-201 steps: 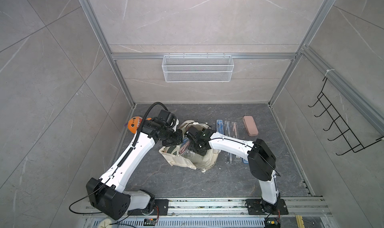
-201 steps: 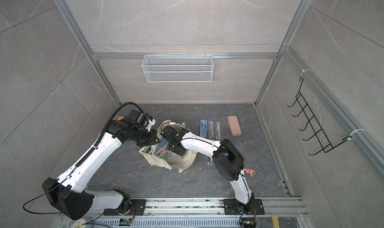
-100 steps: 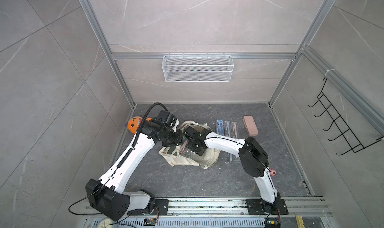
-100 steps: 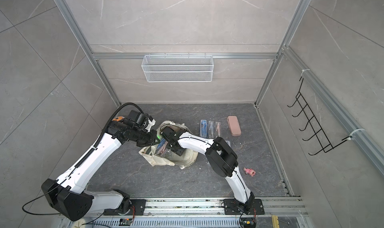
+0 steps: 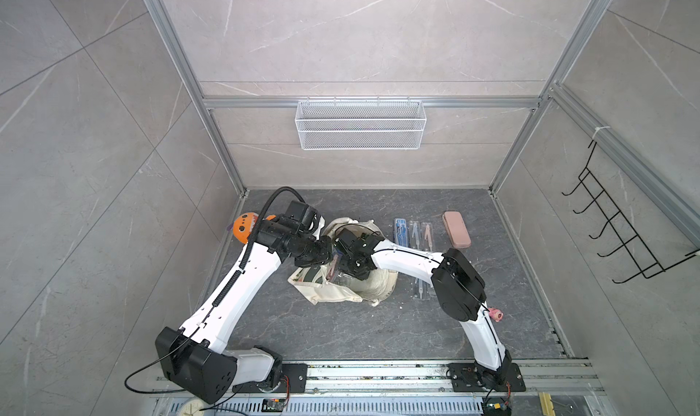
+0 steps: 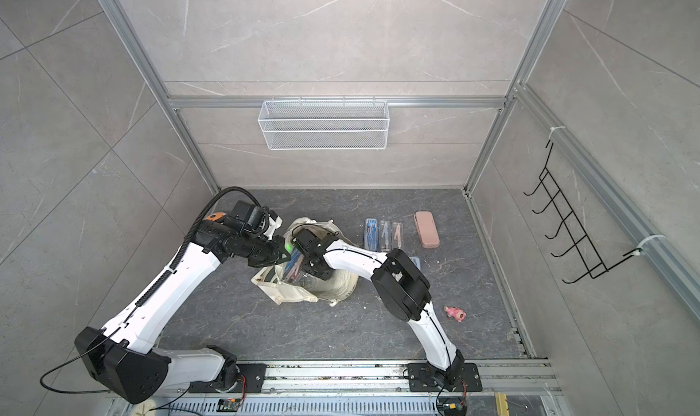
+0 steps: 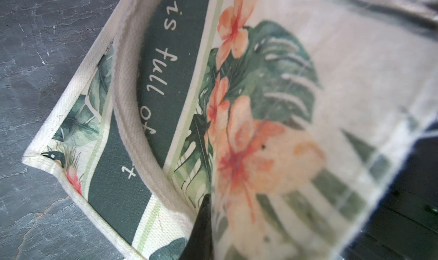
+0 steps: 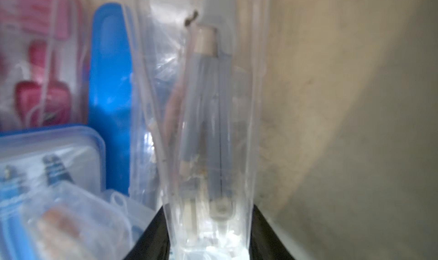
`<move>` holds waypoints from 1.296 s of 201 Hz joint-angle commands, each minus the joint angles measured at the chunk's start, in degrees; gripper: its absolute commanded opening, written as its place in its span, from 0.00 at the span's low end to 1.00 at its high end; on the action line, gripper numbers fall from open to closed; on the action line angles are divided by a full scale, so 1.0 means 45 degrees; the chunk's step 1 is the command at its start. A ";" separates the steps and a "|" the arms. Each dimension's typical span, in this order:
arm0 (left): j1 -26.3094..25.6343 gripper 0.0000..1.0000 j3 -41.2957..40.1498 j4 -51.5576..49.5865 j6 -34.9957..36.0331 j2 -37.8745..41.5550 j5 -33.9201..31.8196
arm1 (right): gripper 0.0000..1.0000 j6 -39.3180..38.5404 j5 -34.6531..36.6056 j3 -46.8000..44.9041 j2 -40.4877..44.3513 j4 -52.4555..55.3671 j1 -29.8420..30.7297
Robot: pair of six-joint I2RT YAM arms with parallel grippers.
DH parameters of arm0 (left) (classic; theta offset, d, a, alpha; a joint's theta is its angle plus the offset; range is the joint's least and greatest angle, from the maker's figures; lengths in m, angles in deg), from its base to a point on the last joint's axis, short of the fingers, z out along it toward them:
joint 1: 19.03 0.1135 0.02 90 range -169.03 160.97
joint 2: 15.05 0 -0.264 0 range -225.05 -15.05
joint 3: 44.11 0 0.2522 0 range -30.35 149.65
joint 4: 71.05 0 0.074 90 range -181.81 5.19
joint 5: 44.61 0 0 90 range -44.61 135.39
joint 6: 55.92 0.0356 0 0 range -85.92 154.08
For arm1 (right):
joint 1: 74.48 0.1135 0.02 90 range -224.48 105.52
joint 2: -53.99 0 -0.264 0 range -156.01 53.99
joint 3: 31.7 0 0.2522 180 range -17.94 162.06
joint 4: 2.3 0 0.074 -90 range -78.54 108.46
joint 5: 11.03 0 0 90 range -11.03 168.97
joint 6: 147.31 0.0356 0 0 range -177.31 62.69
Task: Take out the compass set from the canvas bag
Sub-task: Pick up the compass set from the canvas bag.
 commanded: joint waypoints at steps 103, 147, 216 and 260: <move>0.0011 0.00 0.0471 0.0206 -0.0363 -0.0252 -0.0134 | 0.39 -0.1752 -0.0824 -0.3448 0.5689 -0.0692 0.0479; 0.0014 0.00 0.0647 0.0211 -0.0258 -0.0476 -0.0091 | 0.38 -0.1920 -0.0391 -0.3942 0.6755 -0.0309 0.0480; 0.0017 0.00 0.0866 0.0314 -0.0221 -0.0758 -0.0220 | 0.37 -0.2670 0.0752 -0.3551 0.8238 0.1151 0.0478; 0.0141 0.00 0.1051 0.0054 -0.0007 -0.0876 -0.0587 | 0.37 -0.2831 0.1115 -0.4603 0.9974 0.2172 0.0033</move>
